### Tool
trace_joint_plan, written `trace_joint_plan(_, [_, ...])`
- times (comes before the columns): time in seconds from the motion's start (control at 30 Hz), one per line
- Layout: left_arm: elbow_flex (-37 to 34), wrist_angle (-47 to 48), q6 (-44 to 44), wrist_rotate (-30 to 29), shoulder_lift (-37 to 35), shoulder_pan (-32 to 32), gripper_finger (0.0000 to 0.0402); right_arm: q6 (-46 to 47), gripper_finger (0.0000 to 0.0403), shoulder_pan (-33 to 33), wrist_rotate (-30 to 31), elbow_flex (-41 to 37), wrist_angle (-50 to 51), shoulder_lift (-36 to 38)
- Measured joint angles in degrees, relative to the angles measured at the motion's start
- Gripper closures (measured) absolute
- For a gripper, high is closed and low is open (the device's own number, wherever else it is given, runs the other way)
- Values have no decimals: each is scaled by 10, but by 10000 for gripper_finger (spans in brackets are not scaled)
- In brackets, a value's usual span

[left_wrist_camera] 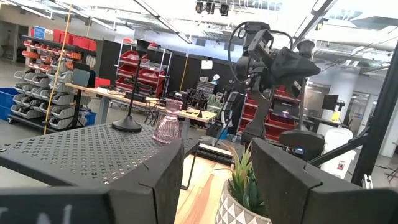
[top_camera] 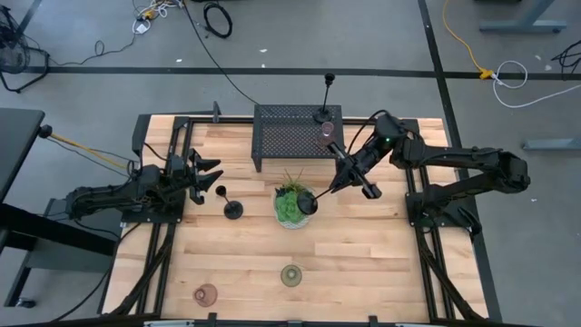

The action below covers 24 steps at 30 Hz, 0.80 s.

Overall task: Pick & Place candle stick holders
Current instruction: Put the bottom black candle holder on the shelf

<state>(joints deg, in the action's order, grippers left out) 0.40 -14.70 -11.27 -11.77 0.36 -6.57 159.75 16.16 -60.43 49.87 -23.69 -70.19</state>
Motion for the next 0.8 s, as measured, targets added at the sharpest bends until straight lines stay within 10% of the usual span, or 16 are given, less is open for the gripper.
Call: trace_joint_plan(0.8, [0, 0, 0, 0, 0, 0, 211, -3, 372, 0, 15, 0, 10, 0])
